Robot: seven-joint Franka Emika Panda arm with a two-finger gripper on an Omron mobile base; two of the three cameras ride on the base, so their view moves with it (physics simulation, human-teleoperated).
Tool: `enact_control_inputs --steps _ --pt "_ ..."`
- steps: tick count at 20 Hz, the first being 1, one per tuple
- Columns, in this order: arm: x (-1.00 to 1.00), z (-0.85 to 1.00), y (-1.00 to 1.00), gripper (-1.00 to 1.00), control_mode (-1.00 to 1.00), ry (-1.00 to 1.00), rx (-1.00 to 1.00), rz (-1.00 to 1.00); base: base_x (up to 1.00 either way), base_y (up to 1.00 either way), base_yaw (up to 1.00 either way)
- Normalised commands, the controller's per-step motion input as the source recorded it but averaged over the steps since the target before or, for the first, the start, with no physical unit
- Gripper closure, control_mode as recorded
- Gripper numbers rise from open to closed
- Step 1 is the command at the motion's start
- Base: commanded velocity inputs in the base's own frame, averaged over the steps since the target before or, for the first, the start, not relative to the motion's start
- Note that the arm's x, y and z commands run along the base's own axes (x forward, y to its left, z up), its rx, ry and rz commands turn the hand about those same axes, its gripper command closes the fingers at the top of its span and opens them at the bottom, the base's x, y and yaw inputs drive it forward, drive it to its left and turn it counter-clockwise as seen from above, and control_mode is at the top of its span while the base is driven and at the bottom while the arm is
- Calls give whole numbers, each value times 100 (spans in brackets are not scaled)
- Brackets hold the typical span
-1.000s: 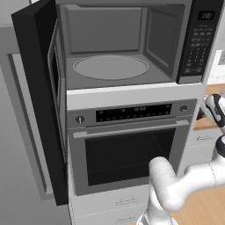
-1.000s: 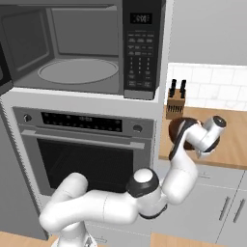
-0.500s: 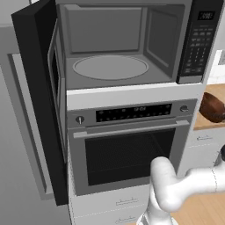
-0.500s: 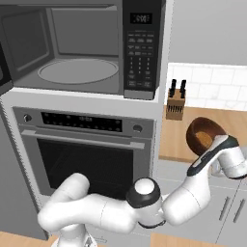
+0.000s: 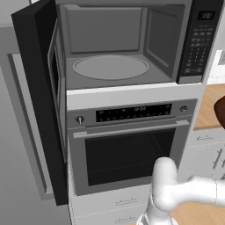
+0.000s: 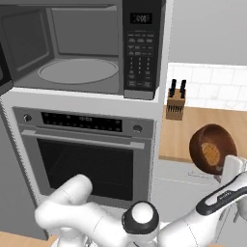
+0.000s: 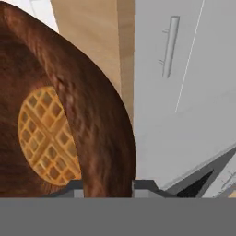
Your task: Open the microwave, place the bowl with waffle inside the microwave, then close the microwave door and turn it on.
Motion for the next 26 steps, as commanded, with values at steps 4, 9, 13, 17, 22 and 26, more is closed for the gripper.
enact_control_inputs --steps 4,9,13,17,22,26 --pt "-100 0 97 100 -100 -36 -13 0 0 0 0" --pt "-100 1 100 100 -100 -27 -20 0 0 0 0" --pt "-100 20 100 100 -100 -5 -20 0 0 0 0" --pt "-83 52 100 100 -100 0 -18 -3 0 0 0" --pt "-39 82 100 100 -100 5 -23 -11 0 0 0" --pt "-24 95 100 100 -100 6 -27 -16 0 0 0"
